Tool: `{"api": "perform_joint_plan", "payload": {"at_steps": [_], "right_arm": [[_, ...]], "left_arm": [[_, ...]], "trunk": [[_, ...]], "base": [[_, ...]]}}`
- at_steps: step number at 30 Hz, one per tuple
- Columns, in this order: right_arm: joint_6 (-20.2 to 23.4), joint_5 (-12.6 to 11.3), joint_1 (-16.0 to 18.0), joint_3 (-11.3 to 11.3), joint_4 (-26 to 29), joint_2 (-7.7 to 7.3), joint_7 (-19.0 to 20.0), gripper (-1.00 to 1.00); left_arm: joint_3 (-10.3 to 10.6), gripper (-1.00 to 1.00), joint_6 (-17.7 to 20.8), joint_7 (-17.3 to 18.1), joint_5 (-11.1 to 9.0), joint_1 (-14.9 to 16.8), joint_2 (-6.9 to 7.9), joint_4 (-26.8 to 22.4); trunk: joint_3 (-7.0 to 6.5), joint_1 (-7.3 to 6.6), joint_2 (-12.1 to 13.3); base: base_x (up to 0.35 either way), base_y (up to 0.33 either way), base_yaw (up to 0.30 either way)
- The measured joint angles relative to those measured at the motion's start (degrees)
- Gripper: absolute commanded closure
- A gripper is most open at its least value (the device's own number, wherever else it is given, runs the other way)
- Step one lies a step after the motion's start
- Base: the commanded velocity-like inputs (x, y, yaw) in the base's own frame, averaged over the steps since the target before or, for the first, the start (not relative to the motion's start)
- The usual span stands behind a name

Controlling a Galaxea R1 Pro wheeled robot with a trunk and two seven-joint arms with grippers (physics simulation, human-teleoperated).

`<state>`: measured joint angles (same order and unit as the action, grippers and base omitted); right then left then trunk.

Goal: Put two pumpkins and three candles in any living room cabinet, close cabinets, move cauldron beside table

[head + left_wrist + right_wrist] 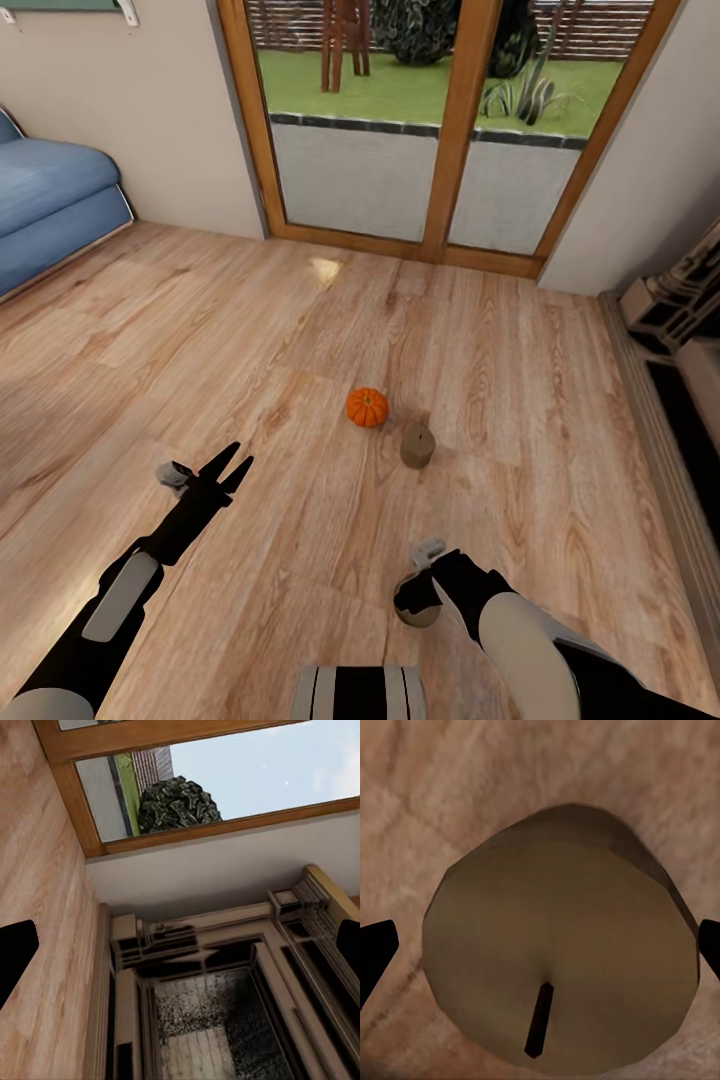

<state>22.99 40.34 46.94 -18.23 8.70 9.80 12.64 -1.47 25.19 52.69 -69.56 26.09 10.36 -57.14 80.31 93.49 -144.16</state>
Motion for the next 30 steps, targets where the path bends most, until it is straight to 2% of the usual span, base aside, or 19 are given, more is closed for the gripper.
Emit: {"api": "perform_joint_plan", "payload": {"at_steps": [11,12,15,18,30], "right_arm": [[0.0,0.0,0.1,0.0,0.1,0.00,0.0,-1.00],[0.0,-0.2,0.1,0.0,0.3,0.00,0.0,1.00],[0.1,-0.9,0.1,-0.4,1.1,0.02,0.1,1.00],[0.2,-0.1,0.0,0.0,0.1,0.00,0.0,1.00],[0.4,-0.3,0.0,-0.1,0.1,0.00,0.0,1.00]], "left_arm": [[0.0,-1.00,0.0,0.0,0.0,0.0,-0.01,0.0],[0.0,-1.00,0.0,0.0,0.0,0.0,-0.01,0.0],[0.0,-1.00,0.0,0.0,0.0,0.0,-0.02,0.0],[0.0,-1.00,0.0,0.0,0.0,0.0,-0.01,0.0],[-0.1,-1.00,0.0,0.0,0.0,0.0,-0.01,0.1]], "trunk": [[1.76,0.20,-0.1],[1.98,0.22,-0.1],[2.64,0.30,-0.2],[2.65,0.30,-0.2],[2.65,0.30,-0.2]], "base": [[0.000,0.000,0.000],[0.000,0.000,0.000],[0.000,0.000,0.000],[0.000,0.000,0.000],[0.000,0.000,0.000]]}}
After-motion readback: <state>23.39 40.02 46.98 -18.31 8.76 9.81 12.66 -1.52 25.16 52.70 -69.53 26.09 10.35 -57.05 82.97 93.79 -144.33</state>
